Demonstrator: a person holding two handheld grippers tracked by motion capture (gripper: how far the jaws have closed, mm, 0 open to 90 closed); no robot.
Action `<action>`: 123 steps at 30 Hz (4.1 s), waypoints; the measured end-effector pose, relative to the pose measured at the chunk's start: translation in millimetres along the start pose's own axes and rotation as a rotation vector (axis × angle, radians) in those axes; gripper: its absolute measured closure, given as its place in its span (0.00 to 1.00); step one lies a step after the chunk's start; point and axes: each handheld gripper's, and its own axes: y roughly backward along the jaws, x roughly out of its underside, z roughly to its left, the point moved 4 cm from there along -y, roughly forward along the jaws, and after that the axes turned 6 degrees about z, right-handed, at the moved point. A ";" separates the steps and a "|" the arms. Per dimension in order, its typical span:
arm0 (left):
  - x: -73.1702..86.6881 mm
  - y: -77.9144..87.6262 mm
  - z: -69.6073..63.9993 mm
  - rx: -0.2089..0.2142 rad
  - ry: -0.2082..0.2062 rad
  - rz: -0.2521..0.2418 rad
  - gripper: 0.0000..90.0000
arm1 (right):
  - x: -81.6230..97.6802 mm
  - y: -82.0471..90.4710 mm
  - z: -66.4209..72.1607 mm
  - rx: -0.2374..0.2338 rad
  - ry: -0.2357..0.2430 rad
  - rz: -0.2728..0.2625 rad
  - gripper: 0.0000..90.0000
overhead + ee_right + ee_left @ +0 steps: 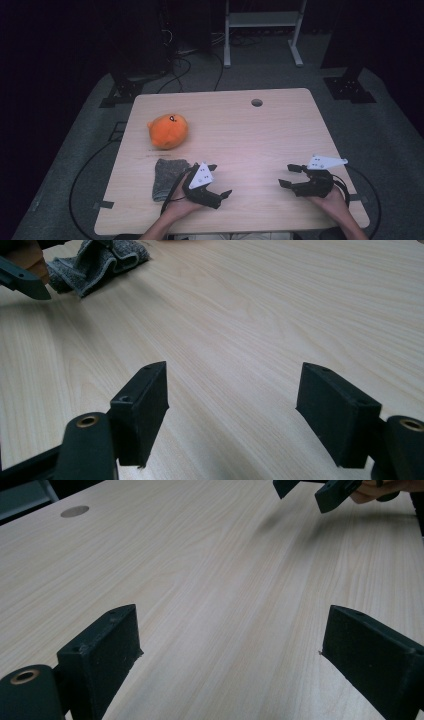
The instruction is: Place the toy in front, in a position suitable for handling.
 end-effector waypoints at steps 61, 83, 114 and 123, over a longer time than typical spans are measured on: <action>91.5 89.2 97.9 -0.164 0.081 0.173 0.23 | -0.7 3.1 0.3 -0.008 -0.024 -0.033 0.30; 97.6 80.4 100.9 -0.129 0.096 0.213 0.28 | -1.0 3.6 0.9 -0.010 -0.017 -0.035 0.31; 106.6 76.7 102.9 -0.076 0.139 0.211 0.42 | -1.3 5.2 1.5 -0.013 -0.017 -0.044 0.31; 106.1 77.3 102.0 -0.071 0.132 0.214 0.52 | -1.4 5.4 1.7 -0.013 -0.015 -0.045 0.31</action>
